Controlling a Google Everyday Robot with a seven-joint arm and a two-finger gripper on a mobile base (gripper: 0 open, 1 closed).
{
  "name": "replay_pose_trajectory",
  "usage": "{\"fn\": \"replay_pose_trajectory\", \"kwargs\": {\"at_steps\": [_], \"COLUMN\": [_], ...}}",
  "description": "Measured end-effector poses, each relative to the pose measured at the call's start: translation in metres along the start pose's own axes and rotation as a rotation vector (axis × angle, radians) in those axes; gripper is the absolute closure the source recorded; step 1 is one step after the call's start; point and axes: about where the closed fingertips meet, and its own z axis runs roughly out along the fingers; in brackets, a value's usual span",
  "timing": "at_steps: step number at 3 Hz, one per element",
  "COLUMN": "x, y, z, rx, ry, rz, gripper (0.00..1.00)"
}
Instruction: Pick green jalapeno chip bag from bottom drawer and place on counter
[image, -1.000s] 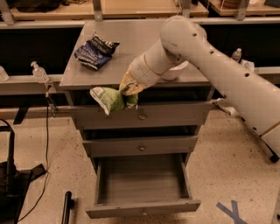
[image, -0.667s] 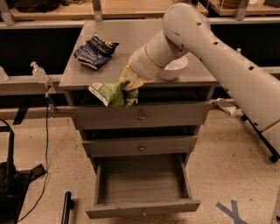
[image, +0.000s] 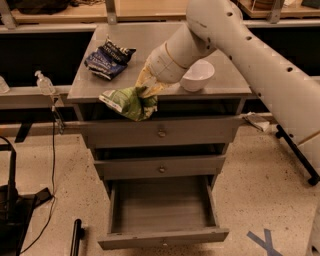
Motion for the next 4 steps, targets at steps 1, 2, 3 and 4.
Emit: {"fn": "replay_pose_trajectory", "kwargs": {"at_steps": [1,2,3,4], "x": [0.004,0.014,0.013,0.020], "y": [-0.009,-0.021,-0.052,-0.083], "z": [0.001,-0.004,-0.034,-0.060], "rx": [0.011,0.029,0.025,0.031], "ry": [-0.002,0.019,0.071,0.125], "rz": [-0.035,-0.068,-0.137,-0.201], "gripper": [1.00,1.00,1.00,1.00]}}
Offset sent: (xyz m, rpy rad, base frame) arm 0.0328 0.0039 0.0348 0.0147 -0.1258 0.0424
